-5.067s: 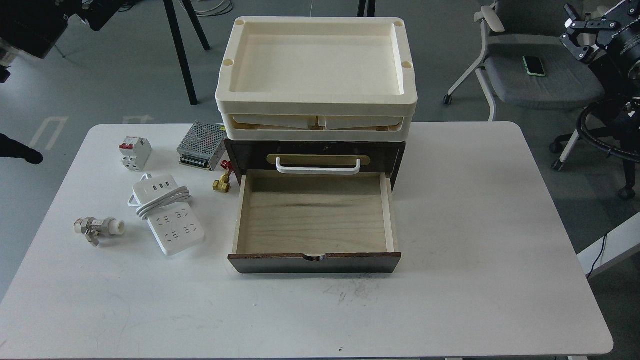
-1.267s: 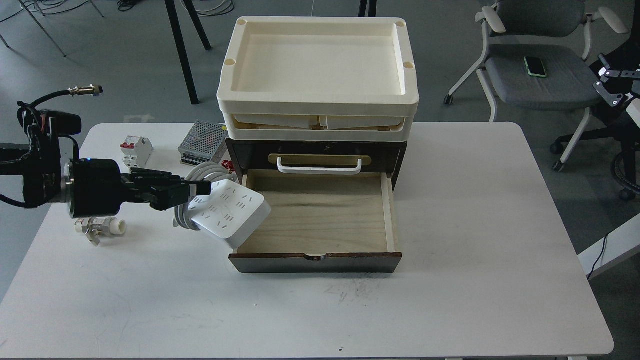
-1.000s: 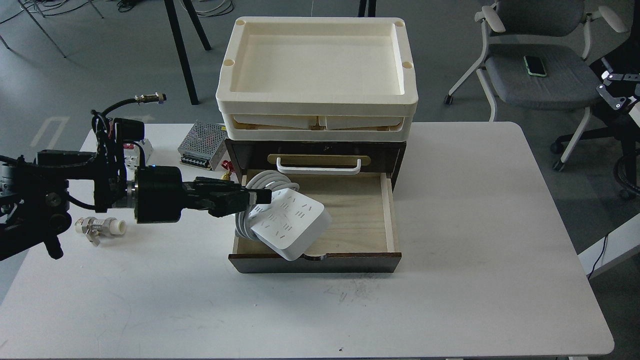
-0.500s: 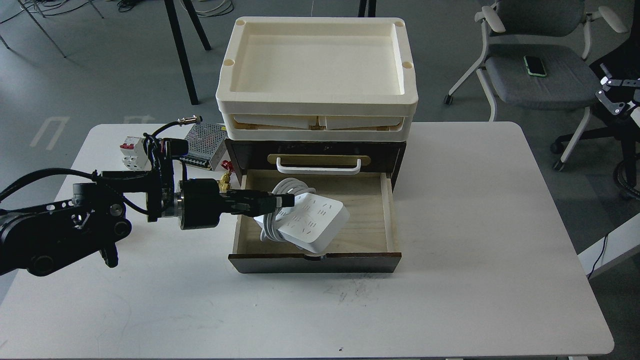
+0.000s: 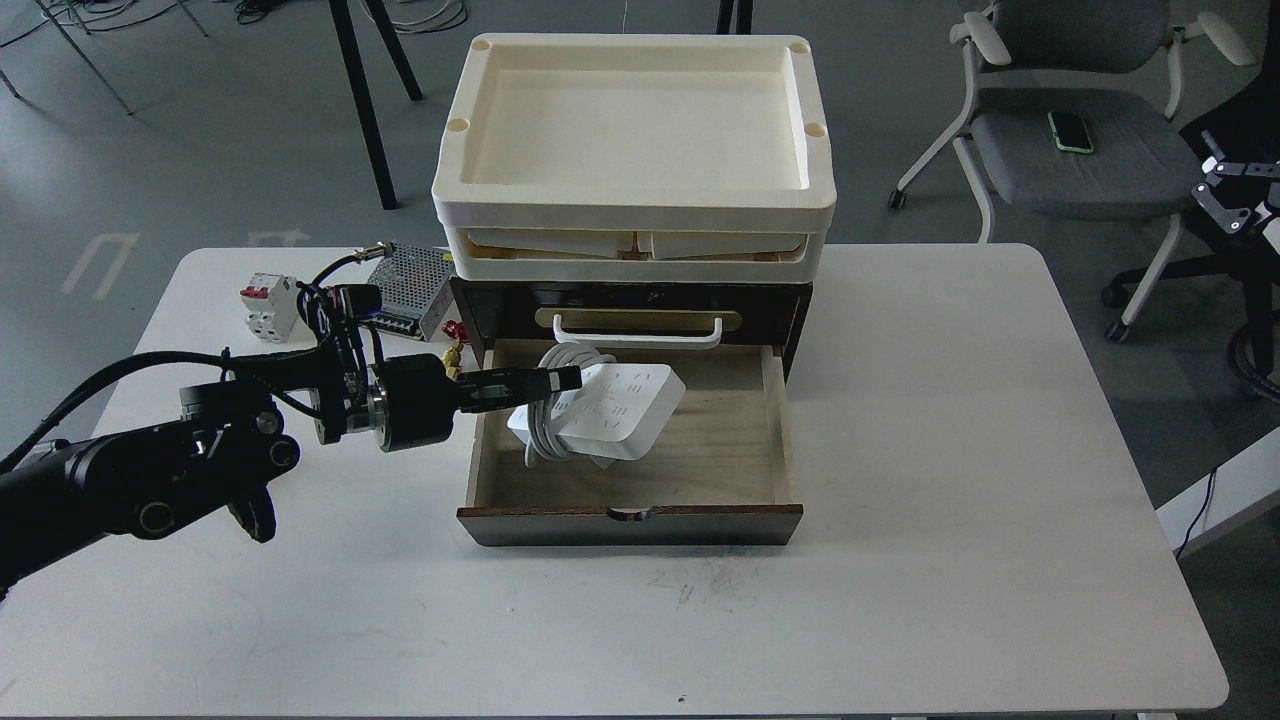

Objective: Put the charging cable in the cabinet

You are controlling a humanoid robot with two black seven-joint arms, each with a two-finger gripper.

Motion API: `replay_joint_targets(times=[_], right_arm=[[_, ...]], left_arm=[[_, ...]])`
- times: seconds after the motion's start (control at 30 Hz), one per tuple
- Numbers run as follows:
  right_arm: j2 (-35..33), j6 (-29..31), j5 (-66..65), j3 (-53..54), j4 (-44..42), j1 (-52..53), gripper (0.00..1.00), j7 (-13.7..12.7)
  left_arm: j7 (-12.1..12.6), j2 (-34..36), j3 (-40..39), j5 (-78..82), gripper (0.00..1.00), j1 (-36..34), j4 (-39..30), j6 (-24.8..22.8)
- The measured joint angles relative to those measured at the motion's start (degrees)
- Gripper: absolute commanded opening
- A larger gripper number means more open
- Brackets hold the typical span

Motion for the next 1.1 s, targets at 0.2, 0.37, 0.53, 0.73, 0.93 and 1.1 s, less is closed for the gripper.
replay_joint_targets(times=[0.2, 0.37, 0.53, 0.73, 0.93, 1.1], right_arm=[[0.00, 0.00, 0.00, 0.34, 0.01, -0.71, 1.00, 0.06], [0.00, 0.00, 0.00, 0.75, 0.12, -1.13, 1.00, 0.11], [0.00, 0.00, 0.00, 1.01, 0.22, -1.18, 1.00, 0.11], [0.00, 0.00, 0.00, 1.14, 0.23, -1.88, 1.00, 0.11], [-0.25, 0.00, 0.22, 1.59, 0.23, -2.72, 1.00, 0.11], [-0.41, 0.00, 0.34, 2.28, 0.22, -3.01, 1.00, 0.11]], left_arm=[[0.00, -1.65, 0.01, -0.47, 0.00, 2.41, 3.23, 3.19], [0.00, -2.35, 0.38, -0.47, 0.00, 3.76, 3.78, 6.59], [0.00, -3.58, 0.46, -0.43, 0.07, 4.60, 4.08, 7.24], [0.00, -6.13, 0.05, -0.57, 0.26, 5.82, 4.11, 7.26], [0.00, -7.95, -0.24, -4.71, 0.53, 6.64, 4.11, 7.22], [0.00, -8.57, -0.64, -10.35, 0.74, 6.68, 3.99, 7.14]])
